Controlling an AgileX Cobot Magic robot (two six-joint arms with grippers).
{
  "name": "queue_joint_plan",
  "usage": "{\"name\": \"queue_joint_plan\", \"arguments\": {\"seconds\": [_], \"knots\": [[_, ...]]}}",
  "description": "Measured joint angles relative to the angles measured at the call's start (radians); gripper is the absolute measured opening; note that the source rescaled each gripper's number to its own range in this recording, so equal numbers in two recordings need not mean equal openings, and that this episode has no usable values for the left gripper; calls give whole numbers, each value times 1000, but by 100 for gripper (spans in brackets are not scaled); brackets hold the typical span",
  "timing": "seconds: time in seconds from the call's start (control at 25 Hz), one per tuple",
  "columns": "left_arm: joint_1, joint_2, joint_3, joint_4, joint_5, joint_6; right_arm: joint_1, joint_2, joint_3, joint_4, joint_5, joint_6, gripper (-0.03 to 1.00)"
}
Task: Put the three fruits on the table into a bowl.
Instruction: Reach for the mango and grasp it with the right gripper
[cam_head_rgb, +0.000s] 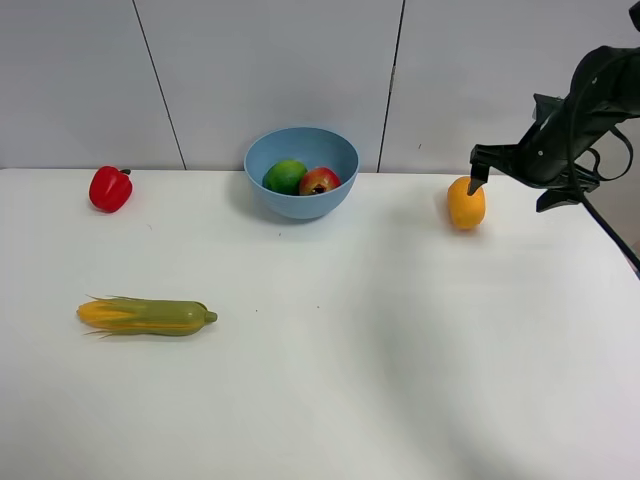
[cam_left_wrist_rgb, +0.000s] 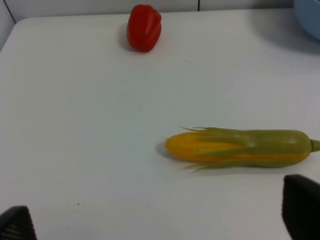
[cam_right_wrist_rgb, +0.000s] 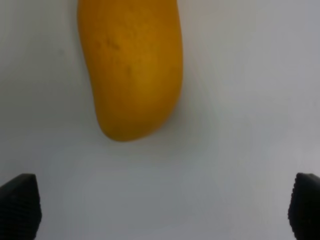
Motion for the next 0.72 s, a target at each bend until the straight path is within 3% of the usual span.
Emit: {"name": "queue_joint_plan", "arguments": {"seconds": [0.12,0.72], "knots": [[0,0,0,0,0,0,0,22,-3,5,-47,-1,100],[0,0,0,0,0,0,0,199,-155,26,-50,-1,100]]}}
